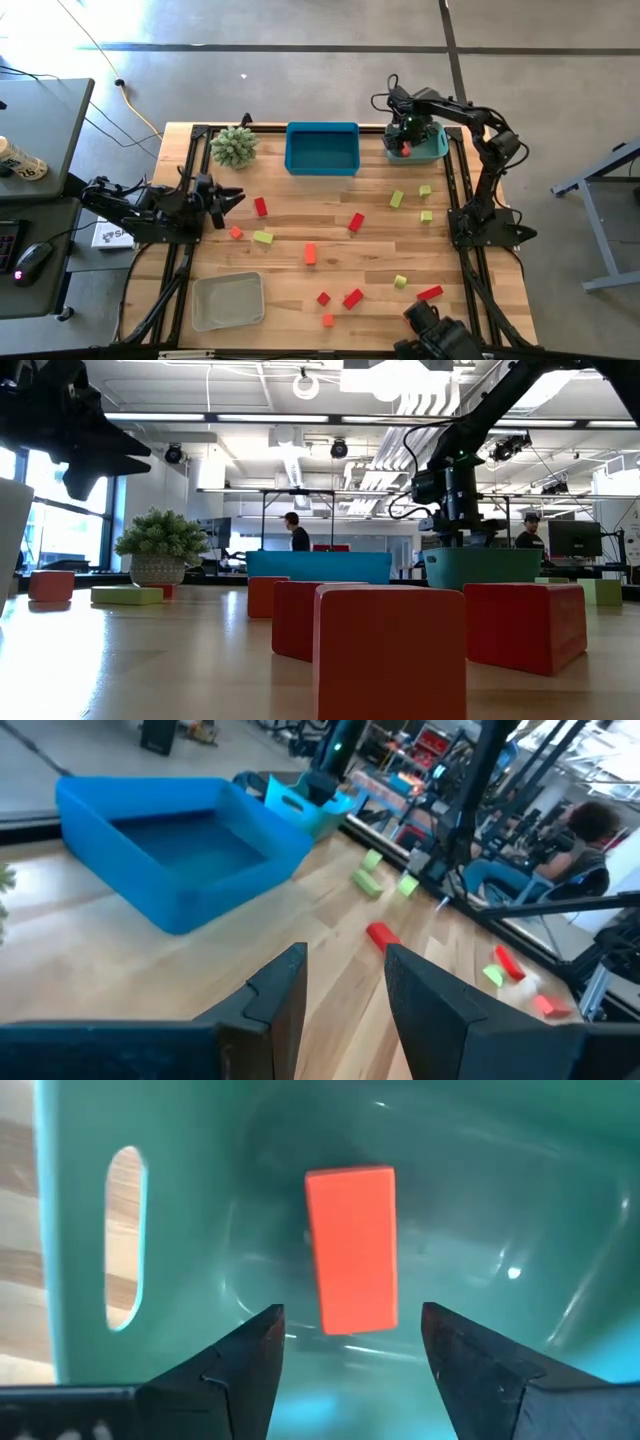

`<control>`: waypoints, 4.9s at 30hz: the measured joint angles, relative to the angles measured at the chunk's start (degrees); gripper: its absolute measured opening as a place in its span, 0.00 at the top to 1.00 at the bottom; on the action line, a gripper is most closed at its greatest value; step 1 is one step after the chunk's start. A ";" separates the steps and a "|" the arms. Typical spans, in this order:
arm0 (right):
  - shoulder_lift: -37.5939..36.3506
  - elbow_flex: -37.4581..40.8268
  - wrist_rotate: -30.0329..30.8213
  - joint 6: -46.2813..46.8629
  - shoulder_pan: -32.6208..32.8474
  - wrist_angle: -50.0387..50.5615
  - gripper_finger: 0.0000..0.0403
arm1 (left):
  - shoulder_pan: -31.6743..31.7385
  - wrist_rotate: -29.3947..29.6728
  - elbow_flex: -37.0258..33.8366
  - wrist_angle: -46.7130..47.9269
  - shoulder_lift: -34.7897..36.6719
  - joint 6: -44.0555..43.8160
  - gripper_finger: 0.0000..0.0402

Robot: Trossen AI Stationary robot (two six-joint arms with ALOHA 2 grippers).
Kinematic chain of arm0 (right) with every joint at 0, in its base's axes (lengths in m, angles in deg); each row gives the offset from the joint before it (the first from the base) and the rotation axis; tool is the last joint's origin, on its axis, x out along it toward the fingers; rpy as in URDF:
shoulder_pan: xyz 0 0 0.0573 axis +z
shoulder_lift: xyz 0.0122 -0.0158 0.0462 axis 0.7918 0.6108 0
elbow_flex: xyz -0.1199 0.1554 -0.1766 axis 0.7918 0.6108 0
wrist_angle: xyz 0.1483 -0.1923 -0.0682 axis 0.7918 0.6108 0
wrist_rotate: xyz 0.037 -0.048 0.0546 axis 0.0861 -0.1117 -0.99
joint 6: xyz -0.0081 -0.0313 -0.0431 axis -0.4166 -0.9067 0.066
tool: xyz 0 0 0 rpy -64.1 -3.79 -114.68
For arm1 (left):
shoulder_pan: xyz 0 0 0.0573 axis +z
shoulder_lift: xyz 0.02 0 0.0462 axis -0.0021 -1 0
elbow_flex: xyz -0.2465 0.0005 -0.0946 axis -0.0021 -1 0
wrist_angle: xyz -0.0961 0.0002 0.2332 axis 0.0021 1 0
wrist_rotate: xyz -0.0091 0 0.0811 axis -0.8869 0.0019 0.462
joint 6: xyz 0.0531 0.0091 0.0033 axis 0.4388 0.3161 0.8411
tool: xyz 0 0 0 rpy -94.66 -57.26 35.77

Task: Sort & place blocks by color
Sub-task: Put the green block into the blue bin

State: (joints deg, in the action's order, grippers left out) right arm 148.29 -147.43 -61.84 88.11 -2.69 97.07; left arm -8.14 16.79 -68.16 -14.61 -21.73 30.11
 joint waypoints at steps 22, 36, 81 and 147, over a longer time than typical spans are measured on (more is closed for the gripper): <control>-19.59 -0.02 0.59 6.94 8.59 -3.79 0.45 | 0.01 1.73 9.45 -6.99 -2.95 23.25 0.69; -23.58 -0.02 4.92 13.19 17.92 -5.79 0.45 | -0.01 -5.68 22.96 -6.34 -20.36 38.45 0.69; -23.52 -0.02 7.89 15.76 26.33 -7.96 0.45 | 0.12 -26.49 28.24 8.66 -62.89 31.90 0.54; -23.50 -0.04 8.42 16.35 27.66 -8.36 0.45 | 13.02 -29.69 28.09 1.87 -73.19 37.89 0.90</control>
State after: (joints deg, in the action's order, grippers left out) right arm 124.79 -147.47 -53.42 104.46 24.98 88.71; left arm 4.88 -12.90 -40.08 -12.73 -94.92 68.01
